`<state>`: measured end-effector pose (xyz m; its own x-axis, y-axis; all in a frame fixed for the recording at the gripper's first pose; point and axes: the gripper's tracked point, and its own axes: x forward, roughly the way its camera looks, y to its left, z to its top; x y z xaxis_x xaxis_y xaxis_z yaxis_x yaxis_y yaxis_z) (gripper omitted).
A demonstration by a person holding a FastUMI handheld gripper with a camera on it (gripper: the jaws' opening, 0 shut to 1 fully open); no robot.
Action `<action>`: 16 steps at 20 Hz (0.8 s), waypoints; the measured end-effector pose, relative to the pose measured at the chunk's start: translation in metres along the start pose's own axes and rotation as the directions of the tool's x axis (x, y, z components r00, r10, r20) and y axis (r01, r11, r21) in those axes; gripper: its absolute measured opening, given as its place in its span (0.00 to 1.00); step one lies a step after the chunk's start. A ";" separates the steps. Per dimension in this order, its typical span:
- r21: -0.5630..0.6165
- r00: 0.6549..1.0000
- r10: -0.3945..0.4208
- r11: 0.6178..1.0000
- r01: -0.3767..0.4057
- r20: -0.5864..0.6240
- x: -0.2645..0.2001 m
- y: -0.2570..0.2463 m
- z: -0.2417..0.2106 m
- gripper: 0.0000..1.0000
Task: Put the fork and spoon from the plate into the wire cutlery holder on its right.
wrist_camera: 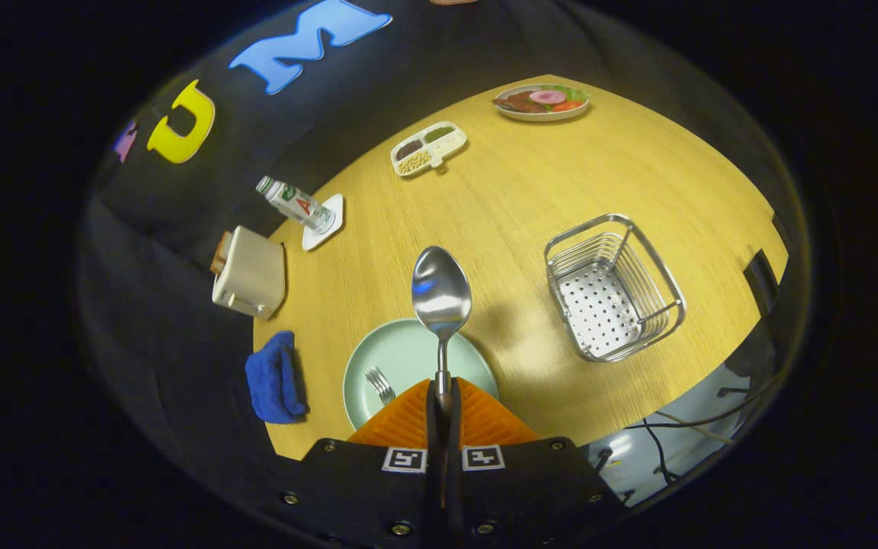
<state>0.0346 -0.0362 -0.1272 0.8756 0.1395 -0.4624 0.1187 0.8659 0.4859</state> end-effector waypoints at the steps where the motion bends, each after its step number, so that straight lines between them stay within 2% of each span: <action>1: 0.029 0.999 -0.013 1.000 0.012 0.029 -0.008 -0.007 0.010 0.03; 5: 0.133 0.990 -0.076 0.989 0.060 0.119 -0.039 -0.038 0.031 0.03; 8: 0.183 0.982 -0.127 0.978 0.100 0.139 -0.055 -0.059 0.032 0.03; 12: 0.242 0.982 -0.149 0.963 0.118 0.115 -0.063 -0.075 0.021 0.03; 16: 0.236 0.983 -0.175 0.959 0.159 0.049 -0.066 -0.094 0.003 0.03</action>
<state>-0.0332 -0.1285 -0.1398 0.8632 -0.0383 -0.5034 0.3637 0.7388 0.5674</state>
